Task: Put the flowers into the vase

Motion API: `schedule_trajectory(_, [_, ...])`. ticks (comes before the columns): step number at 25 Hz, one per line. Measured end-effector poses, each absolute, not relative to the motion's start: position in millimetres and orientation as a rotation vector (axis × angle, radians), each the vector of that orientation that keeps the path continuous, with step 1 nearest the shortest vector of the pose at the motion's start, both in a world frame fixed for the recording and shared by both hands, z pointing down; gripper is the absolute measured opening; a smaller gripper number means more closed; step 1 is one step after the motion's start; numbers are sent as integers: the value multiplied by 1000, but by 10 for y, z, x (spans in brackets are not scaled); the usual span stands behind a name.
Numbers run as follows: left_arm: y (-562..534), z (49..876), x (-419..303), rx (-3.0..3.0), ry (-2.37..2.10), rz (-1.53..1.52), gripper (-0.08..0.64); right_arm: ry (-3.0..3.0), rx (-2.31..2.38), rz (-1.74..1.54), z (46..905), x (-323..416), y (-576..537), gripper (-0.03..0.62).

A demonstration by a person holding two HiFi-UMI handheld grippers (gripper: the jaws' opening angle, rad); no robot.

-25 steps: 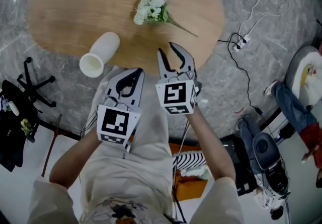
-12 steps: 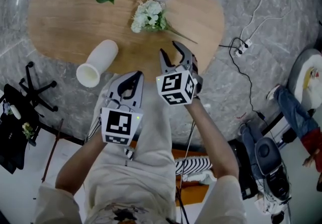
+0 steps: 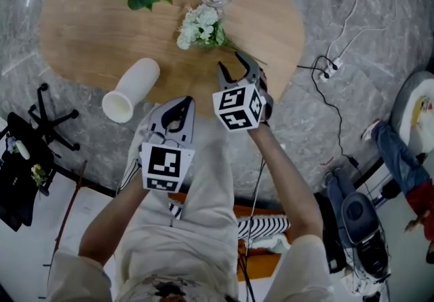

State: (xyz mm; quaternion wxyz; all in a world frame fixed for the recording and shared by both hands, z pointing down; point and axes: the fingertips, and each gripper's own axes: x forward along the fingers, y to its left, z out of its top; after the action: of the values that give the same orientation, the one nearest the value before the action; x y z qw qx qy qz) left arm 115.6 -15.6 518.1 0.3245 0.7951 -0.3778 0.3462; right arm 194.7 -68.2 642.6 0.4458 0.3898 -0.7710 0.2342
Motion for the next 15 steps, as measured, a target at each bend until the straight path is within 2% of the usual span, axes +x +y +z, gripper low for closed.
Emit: schedule_trajectory(15, [-269, 5503, 1184, 2060, -1032, 927, 8, -1892, 862, 453, 6666, 2009, -844, 183])
